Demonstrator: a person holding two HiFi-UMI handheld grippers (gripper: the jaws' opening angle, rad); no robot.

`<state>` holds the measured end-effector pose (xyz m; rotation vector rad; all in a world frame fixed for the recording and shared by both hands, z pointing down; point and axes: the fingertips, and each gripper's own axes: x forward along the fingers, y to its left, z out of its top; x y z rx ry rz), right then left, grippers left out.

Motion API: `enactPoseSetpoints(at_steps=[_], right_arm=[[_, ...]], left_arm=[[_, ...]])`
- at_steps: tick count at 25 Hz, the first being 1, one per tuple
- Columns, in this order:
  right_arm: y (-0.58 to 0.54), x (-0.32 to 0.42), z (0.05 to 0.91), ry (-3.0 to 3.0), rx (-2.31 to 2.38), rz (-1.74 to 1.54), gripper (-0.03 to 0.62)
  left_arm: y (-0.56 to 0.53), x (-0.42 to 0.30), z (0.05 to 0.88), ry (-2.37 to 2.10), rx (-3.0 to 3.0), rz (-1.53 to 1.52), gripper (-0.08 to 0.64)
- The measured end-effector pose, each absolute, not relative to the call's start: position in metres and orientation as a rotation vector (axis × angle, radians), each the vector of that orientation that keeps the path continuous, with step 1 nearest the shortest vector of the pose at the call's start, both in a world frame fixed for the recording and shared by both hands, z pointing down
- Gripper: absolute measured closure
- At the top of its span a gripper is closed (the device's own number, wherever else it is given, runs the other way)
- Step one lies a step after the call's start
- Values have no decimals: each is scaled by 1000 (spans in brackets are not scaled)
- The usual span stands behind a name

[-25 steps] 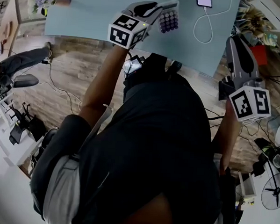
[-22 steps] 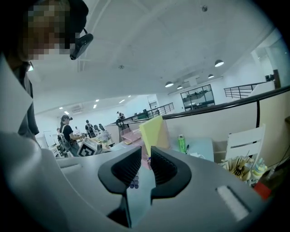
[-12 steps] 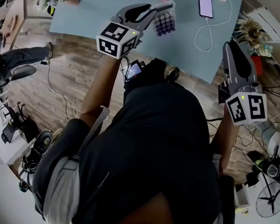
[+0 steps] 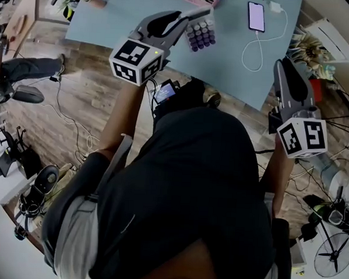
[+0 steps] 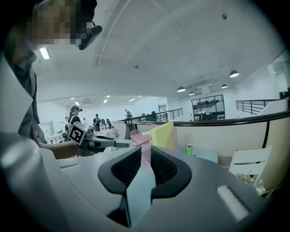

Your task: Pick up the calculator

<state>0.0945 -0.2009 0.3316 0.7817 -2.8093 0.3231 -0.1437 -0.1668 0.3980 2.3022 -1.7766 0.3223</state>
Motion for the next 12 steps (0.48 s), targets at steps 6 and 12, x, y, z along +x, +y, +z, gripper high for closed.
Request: enactPoseSetpoints(at_steps=[6, 12], right_arm=[[-194, 93, 326, -2817, 766, 303, 545], [-191, 96, 327, -2814, 769, 299, 545]], left_arm=[[-154, -147, 385, -1808, 2307, 301, 414], [-152, -144, 377, -1810, 2325, 277, 414]])
